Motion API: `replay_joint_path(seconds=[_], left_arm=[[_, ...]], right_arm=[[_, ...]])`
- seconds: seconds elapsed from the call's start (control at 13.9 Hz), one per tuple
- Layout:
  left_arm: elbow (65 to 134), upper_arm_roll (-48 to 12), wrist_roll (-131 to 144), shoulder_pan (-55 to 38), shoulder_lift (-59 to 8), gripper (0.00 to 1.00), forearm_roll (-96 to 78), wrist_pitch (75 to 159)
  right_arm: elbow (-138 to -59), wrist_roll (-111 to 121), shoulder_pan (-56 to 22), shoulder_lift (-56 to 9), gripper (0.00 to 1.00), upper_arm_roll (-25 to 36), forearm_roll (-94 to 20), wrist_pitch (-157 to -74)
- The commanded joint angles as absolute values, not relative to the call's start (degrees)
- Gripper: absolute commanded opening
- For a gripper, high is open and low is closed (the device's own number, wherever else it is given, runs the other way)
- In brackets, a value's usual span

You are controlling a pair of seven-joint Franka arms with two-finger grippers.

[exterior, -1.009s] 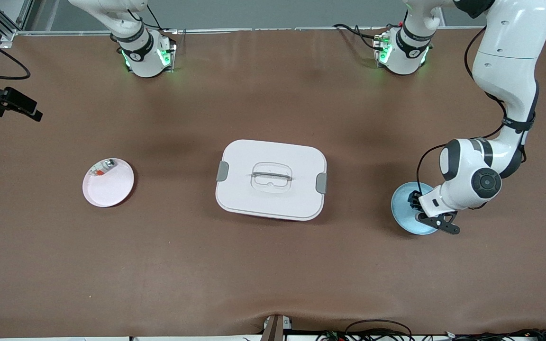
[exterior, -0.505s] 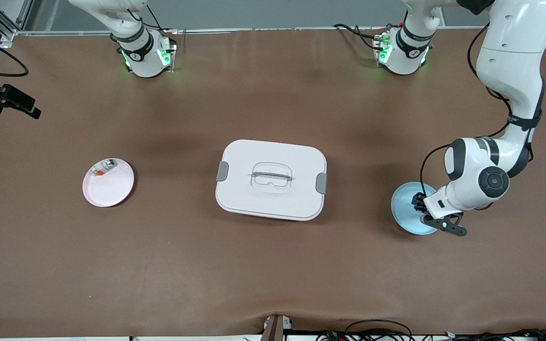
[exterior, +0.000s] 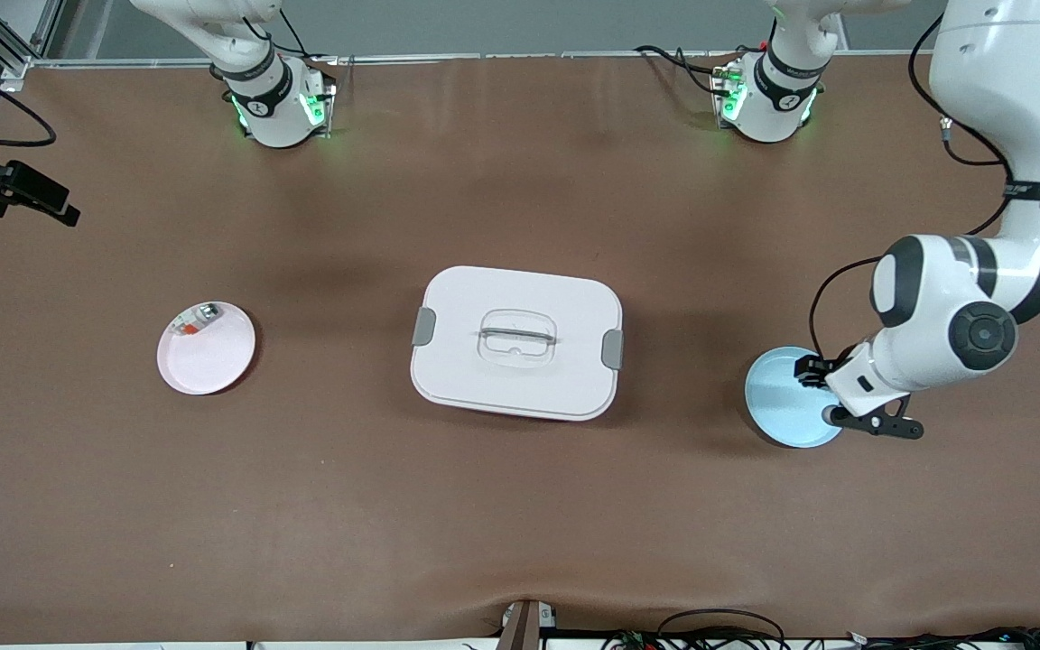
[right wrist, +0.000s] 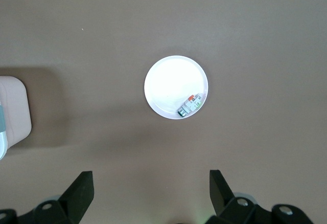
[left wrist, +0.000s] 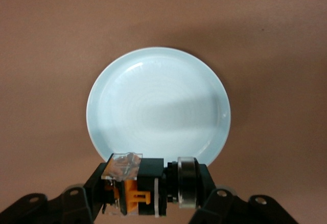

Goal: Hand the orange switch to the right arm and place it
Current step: 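Lift the switch with the left gripper and carry it over the box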

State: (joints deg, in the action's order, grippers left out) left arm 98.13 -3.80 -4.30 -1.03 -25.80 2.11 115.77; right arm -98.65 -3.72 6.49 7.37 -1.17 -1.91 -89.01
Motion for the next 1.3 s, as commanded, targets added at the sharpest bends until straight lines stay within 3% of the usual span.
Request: replay_joint_path(seconds=[0.0,0.22,0.43,0.79,1.15,1.23], left_arm=[[90.9,-5.7,2.6,-0.9,-24.6,0.26,1.8,104.1],[85.4,-8.1,14.7,-0.9,-23.2,0.26,-1.9,98.4],[84.5,-10.4,24.7,-0.9,-18.8,0.26,-4.8,96.2],[83.6,-12.0,38.1,-0.9,-14.0,0.24,-12.7,96.2],[79.9,-14.4,58.4,-1.8,-14.1,0.2,-22.1,97.0],[79.9,-15.9,61.3,-1.8,-14.0,0.15,-22.1,97.7]], right_arm=[[-98.9,-4.4,6.2,7.8,1.0,-1.1,-2.5,-88.6],[-98.6,-3.3,6.1,7.8,1.0,-1.5,-2.3,-88.9],[-98.4,0.3,5.8,7.7,1.0,-1.5,-2.2,-88.9],[-98.5,0.8,5.8,7.8,1.0,-1.5,-2.2,-88.8],[-97.5,0.3,5.8,7.6,1.0,-1.4,-2.4,-87.5],[-97.4,0.2,5.9,7.4,1.0,-1.4,-2.5,-86.6]])
